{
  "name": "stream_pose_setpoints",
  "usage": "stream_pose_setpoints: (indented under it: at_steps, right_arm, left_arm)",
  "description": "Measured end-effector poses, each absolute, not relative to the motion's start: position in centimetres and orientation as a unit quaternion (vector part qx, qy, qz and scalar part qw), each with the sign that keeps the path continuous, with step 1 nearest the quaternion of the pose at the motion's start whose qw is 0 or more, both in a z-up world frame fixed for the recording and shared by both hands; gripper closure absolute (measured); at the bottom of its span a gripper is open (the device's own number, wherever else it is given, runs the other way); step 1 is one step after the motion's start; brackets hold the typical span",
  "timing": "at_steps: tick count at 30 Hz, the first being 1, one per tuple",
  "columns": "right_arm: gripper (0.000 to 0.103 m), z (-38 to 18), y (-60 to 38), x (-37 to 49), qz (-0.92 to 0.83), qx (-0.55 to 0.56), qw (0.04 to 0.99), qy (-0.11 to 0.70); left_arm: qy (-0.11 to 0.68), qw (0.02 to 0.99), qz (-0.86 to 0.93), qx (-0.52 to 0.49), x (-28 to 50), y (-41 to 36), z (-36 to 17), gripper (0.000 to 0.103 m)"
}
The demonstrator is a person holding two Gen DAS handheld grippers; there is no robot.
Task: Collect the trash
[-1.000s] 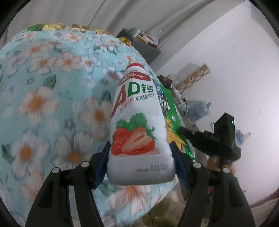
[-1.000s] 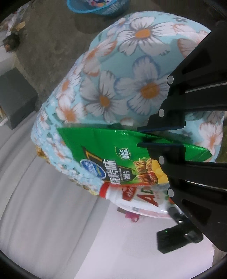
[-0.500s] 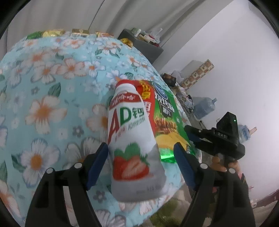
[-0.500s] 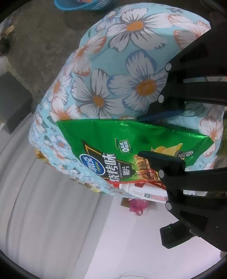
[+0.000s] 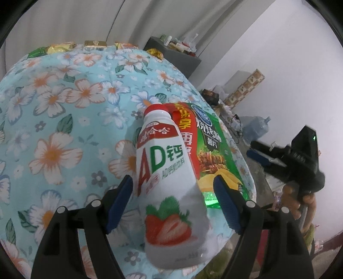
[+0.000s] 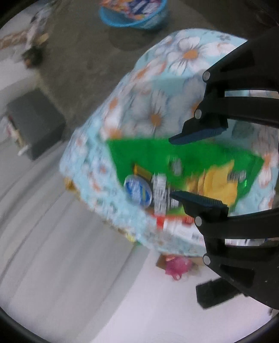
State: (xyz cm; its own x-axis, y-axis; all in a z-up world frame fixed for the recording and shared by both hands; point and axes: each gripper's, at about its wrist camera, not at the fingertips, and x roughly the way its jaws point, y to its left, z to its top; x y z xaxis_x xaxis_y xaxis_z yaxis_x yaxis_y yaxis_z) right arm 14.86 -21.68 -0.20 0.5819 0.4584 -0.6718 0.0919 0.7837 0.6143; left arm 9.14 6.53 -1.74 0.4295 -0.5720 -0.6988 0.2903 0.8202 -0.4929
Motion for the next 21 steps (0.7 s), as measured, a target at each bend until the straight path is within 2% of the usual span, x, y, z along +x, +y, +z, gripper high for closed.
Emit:
stream_pose_setpoints:
  at_steps: [4, 12, 21]
  right_arm:
    - [0.044, 0.5, -15.9, 16.9, 0.209, 0.305, 0.804, 0.467]
    - [0.043, -2.7, -7.0, 20.3, 0.24, 0.25, 0.749, 0.565]
    - [0.038, -4.0, -5.4, 20.9, 0.221, 0.262, 0.733, 0.587]
  left_arm:
    - [0.476, 0.824, -0.267, -0.153, 8.2, 7.4, -1.9, 0.028]
    - [0.476, 0.806, -0.305, -0.174, 6.1, 7.6, -2.3, 0.028]
    - [0.466, 0.799, -0.328, -0.191, 5.6, 7.6, -2.7, 0.029]
